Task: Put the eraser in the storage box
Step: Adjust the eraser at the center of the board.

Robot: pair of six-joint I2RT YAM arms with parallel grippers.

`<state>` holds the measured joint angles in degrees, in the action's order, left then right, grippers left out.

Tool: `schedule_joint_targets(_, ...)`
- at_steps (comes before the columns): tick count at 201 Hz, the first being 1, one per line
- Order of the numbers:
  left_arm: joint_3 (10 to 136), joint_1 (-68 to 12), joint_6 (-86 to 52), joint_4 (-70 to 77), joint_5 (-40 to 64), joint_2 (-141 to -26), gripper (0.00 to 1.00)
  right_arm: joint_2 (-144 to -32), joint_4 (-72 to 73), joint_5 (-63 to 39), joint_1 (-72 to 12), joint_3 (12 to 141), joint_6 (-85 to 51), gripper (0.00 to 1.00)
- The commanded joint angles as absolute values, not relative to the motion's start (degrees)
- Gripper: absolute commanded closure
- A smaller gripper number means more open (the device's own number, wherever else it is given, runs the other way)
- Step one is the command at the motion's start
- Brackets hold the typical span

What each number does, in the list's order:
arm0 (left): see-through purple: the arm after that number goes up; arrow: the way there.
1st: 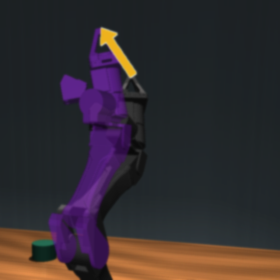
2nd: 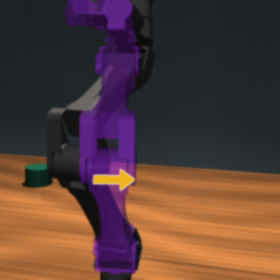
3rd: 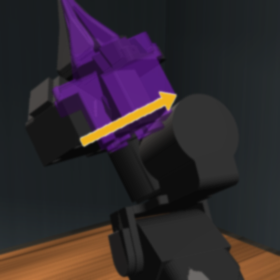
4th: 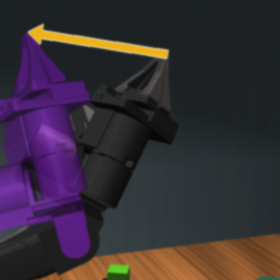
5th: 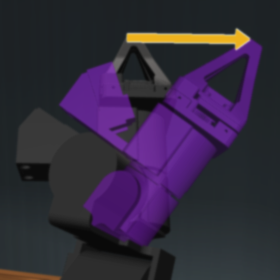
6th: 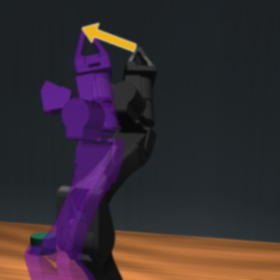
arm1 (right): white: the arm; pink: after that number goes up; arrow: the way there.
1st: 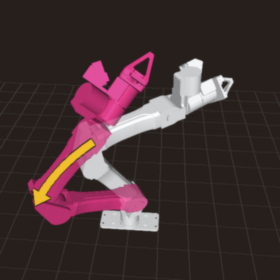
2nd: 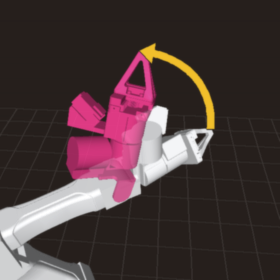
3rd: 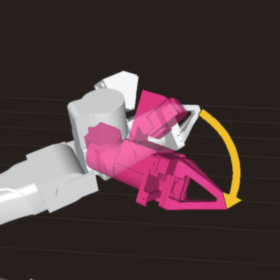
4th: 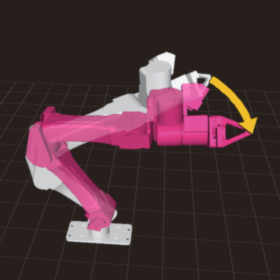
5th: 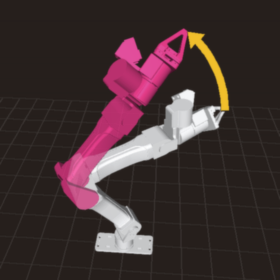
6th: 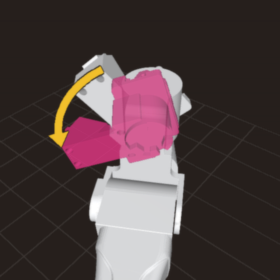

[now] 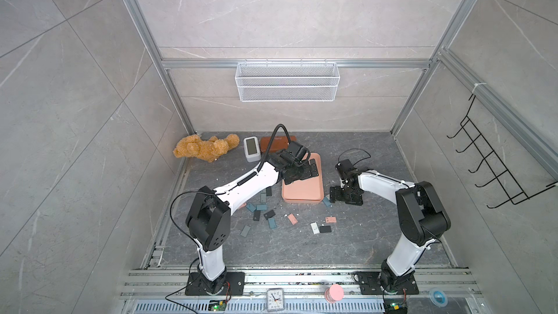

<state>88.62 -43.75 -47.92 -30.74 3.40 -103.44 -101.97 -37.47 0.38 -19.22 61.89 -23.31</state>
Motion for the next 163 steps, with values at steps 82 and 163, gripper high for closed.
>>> schedule_joint_targets(82,86.27,-44.34,-49.04,-30.1,2.13,-97.9,0.01,-101.66,-39.18,-6.05,-19.45,65.2,-37.41,0.09)
schedule_joint_targets(163,85.75,-44.38,-47.29,-31.11,2.34,-96.87,0.01,-108.71,-42.39,-2.3,-19.47,75.6,-38.96,0.1)
